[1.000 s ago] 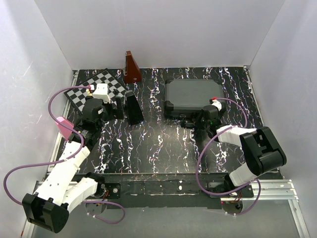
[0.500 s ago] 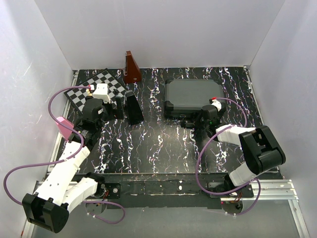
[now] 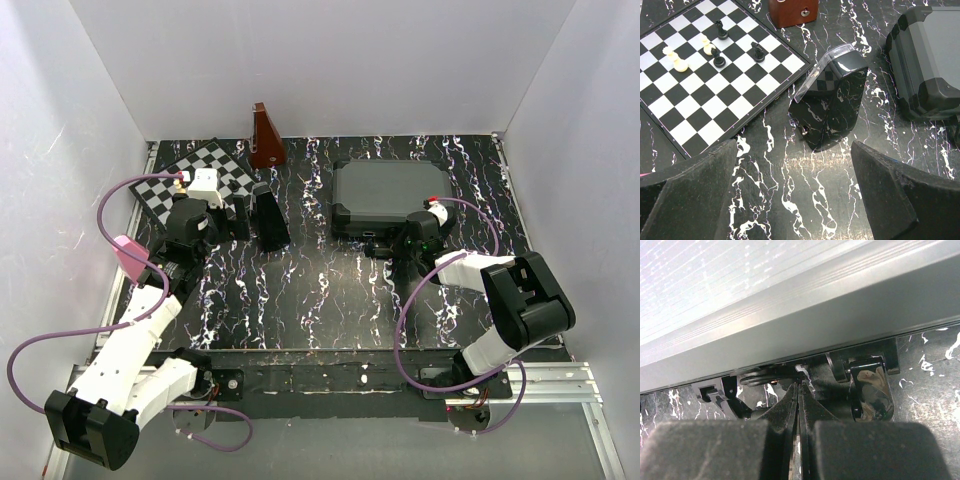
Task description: Pack up texas hold em set
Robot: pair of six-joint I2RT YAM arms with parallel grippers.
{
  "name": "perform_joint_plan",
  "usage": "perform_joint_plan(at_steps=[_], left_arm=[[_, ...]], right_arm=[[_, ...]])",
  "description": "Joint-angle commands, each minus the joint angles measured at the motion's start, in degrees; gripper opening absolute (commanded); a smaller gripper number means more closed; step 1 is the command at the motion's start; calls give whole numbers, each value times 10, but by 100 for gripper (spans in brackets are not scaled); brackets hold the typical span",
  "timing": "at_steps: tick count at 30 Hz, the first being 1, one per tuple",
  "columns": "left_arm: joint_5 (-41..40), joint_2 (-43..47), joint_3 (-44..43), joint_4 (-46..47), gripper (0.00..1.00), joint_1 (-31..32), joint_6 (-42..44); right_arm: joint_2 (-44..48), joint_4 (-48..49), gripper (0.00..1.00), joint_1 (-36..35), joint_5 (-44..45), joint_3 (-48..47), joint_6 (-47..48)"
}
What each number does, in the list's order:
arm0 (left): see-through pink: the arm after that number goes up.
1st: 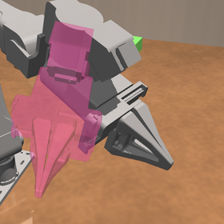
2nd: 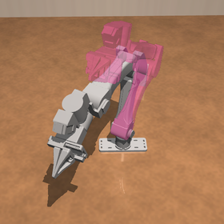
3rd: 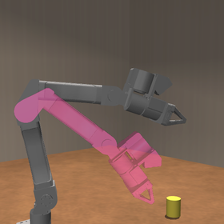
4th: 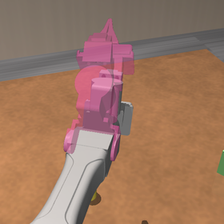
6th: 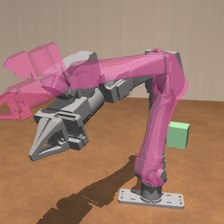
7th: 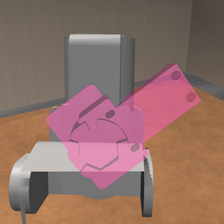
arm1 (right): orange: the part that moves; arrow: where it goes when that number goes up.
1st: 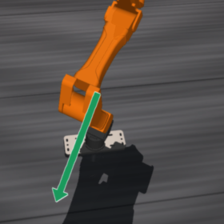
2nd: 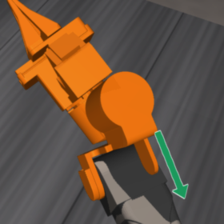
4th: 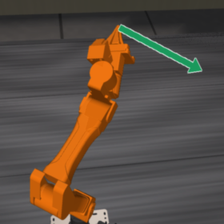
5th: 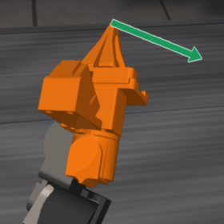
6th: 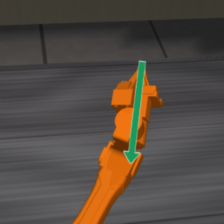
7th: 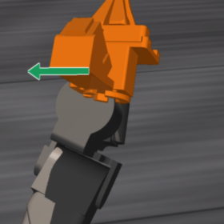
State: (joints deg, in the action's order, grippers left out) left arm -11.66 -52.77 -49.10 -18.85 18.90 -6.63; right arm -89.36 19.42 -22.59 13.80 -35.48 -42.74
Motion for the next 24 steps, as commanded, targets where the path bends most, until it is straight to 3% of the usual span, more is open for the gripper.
perform_joint_plan(at_steps=[1,24], left_arm=[[-12,13,1,4,98,1,2],[-17,10,1,3,98,1,6]], right_arm=[[-32,38,5,1,39,-21,-18],[-53,81,4,1,59,-18,-30]])
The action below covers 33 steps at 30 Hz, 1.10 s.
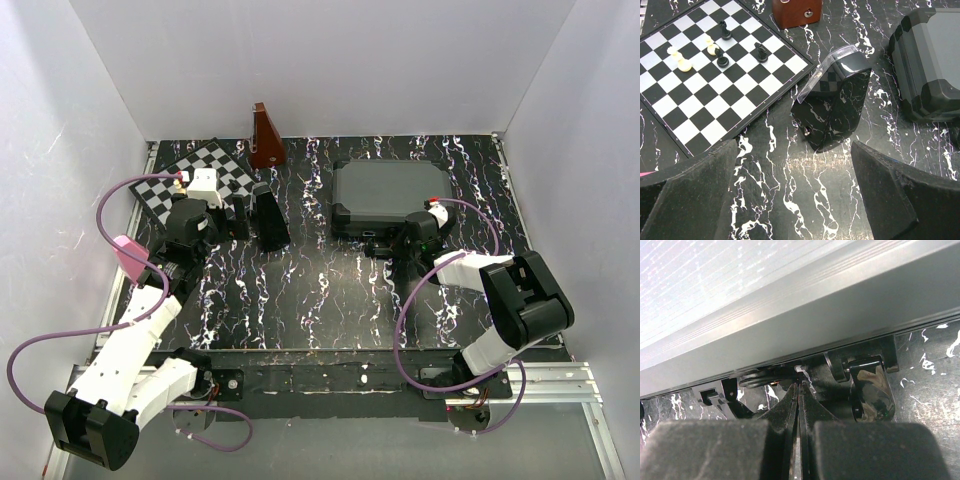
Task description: Pack up texas hold em set
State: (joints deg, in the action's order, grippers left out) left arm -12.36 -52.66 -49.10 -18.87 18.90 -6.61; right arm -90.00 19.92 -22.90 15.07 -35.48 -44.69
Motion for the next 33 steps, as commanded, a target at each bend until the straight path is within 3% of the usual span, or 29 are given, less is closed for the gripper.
perform_joint_plan(at_steps=[1,14,33], left_arm=[[-10,9,1,3,98,1,5],[-12,5,1,3,98,1,6],[-21,5,1,1,98,1,9]], right_arm=[[-47,78,4,4,46,-18,-10],[-60,90,4,4,60,-20,-15],[-97,0,1,5,96,-85,-54]])
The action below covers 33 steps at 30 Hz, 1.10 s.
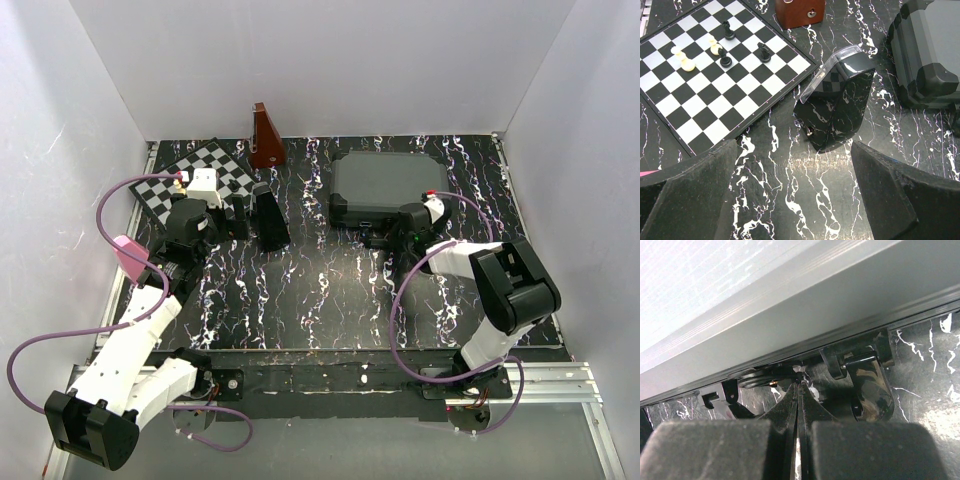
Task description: Pack up texas hold em set
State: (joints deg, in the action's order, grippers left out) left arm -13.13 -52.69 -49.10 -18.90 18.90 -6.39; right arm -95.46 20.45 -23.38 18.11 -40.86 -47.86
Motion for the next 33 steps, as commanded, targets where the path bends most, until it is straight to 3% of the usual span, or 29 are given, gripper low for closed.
perform_joint_plan(at_steps=[1,22,33], left_arm=[[-14,4,1,1,98,1,7],[-17,7,1,-1,98,1,6],[-30,12,5,0,98,1,9]], right_arm=[[-43,-12,1,8,70,-33,-26],[-64,-187,1,3,172,-105,-188],[-75,-250,1,3,170,-125,-254]])
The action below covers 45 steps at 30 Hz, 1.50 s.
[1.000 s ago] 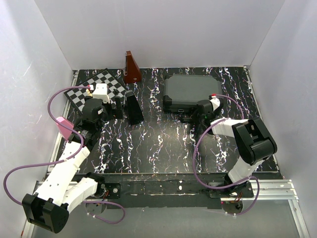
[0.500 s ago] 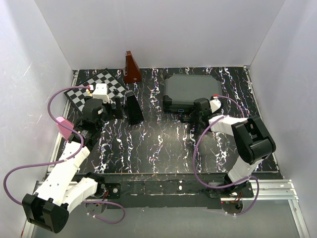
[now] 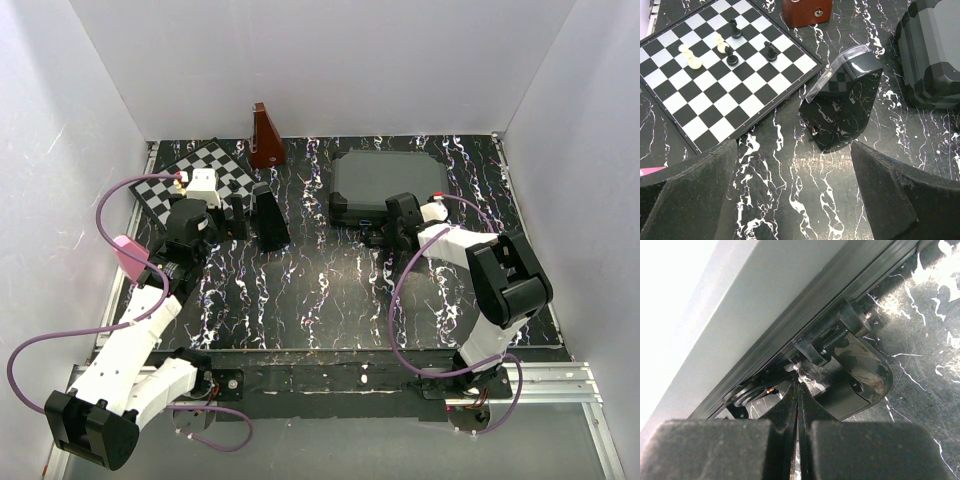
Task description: Pack up texas hold em set
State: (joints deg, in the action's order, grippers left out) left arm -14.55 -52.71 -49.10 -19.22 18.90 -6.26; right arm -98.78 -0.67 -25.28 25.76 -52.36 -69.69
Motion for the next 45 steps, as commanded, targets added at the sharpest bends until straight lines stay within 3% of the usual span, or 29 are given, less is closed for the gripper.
perform_joint_plan(at_steps=[1,11,16,24,34,45], left_arm=[[-17,12,5,2,98,1,6],[-7,15,4,13,98,4,14],[-5,-31,-72,12,95,44,13],[58,-233,-228,51,90,133,-26],[189,-501,-390,112,77,162,-17],[215,-648,-460,150,59,182,8]], right_arm=[[-43,-42,1,22,92,-13,-35],[-55,-97,1,23,95,-39,-68],[-55,-97,1,23,97,-35,-68],[-51,-93,1,23,97,-31,-69],[-41,-72,1,23,90,-18,-72],[-30,-72,1,23,88,-16,-68]])
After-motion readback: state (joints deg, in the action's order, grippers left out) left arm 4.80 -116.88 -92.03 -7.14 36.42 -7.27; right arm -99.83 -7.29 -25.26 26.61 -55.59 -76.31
